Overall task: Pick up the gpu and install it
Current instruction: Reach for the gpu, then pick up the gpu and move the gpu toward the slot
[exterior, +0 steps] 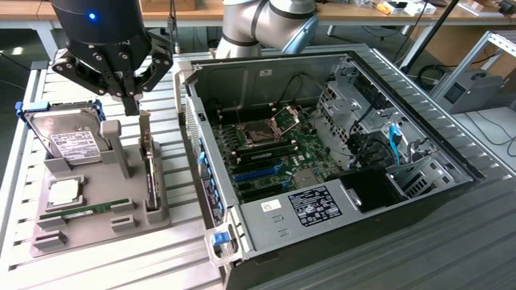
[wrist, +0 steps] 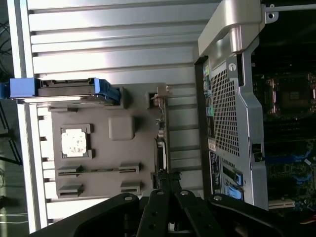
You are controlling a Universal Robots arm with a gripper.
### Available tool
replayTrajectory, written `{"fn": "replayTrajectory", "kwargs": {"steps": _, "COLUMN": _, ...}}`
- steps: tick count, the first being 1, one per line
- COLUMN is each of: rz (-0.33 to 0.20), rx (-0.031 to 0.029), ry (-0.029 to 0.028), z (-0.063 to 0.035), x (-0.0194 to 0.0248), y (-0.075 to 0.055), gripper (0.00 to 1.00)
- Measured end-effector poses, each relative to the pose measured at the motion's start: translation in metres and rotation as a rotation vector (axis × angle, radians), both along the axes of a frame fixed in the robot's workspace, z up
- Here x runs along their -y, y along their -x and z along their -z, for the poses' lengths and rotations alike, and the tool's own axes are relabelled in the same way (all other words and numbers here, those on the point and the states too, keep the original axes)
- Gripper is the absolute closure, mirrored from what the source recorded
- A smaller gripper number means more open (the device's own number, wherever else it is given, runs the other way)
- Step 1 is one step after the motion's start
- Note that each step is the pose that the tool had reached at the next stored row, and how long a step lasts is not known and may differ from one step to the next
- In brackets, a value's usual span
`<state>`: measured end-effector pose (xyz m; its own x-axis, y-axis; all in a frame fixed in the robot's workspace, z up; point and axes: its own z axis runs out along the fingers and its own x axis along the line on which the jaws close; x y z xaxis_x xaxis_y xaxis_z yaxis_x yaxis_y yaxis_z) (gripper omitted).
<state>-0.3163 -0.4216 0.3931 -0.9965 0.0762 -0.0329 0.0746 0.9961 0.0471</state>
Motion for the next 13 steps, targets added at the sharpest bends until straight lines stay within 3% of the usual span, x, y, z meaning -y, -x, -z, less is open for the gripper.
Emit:
{"fn": "replayTrajectory", "kwargs": {"steps": 5, "rz": 0.000, "rx": 0.0000, "ry": 0.0001, "z": 0.0000, "x": 0.0068, "y": 0.0000, "gripper": 0.89}}
{"fn": "replayTrajectory", "kwargs": {"steps": 13, "rz": 0.000, "rx": 0.0001, "ry": 0.0000, "z": 0.0001, "x": 0.0071, "y": 0.0037, "gripper": 0.89}}
